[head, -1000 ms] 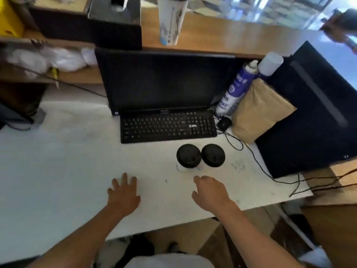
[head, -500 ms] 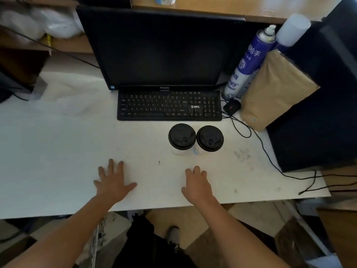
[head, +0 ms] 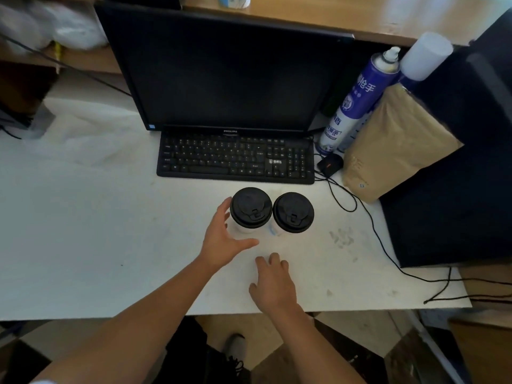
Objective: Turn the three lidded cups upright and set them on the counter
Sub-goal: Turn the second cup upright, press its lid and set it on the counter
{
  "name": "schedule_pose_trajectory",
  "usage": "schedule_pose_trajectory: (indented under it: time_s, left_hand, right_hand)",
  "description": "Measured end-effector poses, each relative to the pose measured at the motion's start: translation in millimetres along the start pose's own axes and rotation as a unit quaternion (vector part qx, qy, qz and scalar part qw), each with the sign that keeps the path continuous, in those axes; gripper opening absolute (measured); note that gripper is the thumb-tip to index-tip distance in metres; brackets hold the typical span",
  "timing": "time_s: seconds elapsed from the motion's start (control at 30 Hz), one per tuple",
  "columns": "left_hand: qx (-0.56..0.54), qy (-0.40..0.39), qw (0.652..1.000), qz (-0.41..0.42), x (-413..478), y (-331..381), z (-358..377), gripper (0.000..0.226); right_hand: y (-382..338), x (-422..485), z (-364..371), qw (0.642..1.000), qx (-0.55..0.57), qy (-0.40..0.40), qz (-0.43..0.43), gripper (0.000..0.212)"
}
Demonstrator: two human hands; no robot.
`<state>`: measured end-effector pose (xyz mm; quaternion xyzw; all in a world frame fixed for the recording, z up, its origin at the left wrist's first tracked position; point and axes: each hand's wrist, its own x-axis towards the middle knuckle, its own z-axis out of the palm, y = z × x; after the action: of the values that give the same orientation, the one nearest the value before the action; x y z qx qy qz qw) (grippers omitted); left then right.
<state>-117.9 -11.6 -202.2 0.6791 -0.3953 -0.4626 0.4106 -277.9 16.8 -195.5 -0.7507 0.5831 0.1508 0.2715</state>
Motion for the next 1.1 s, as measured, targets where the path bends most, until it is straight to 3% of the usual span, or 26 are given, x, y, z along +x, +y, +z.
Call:
schedule_pose_trajectory:
  time_s: [0.1,0.27,0.53,0.73,0.83,0.93,1.03,1.1]
  left_hand:
    - [-0.026,0.022,0.999,0.016,9,-3,8,0.111]
    - [-0.023,0.049,0.998,0.023,10,7,13,0.074]
    - [-0.032,0.059,0.998,0.004,-29,-12,-25,0.075]
    - [-0.027,0.039,0.999,-0.016,-54,-27,-46,0.079]
    - [-0.023,0.031,0.999,-0.016,-57,-27,-50,0.078]
    - [-0.026,0.028,0.999,-0.019,-58,-24,-52,0.078]
    - [-0.008,0.013,1.000,-0.012,-59,-20,-53,0.079]
    - [0.016,-0.012,1.000,-0.015,-59,-21,-56,0.078]
  right_hand:
    - [2,0,3,1.000,-0.010,0.007,-0.006,0.054]
    - [5,-5,-1,1.000,-0.017,-0.008,-0.016,0.056]
    - [6,-14,1,0.999,-0.036,-0.004,-0.027,0.059]
    - [-2,-7,1,1.000,-0.012,0.020,-0.002,0.049]
    - [-12,0,-5,0.993,0.116,0.028,0.014,0.054]
    - [-31,4,-17,0.932,0.361,0.011,-0.005,0.059]
    - [-49,2,-21,0.889,0.453,-0.020,-0.067,0.079]
    - [-56,2,-18,0.862,0.502,0.003,-0.078,0.084]
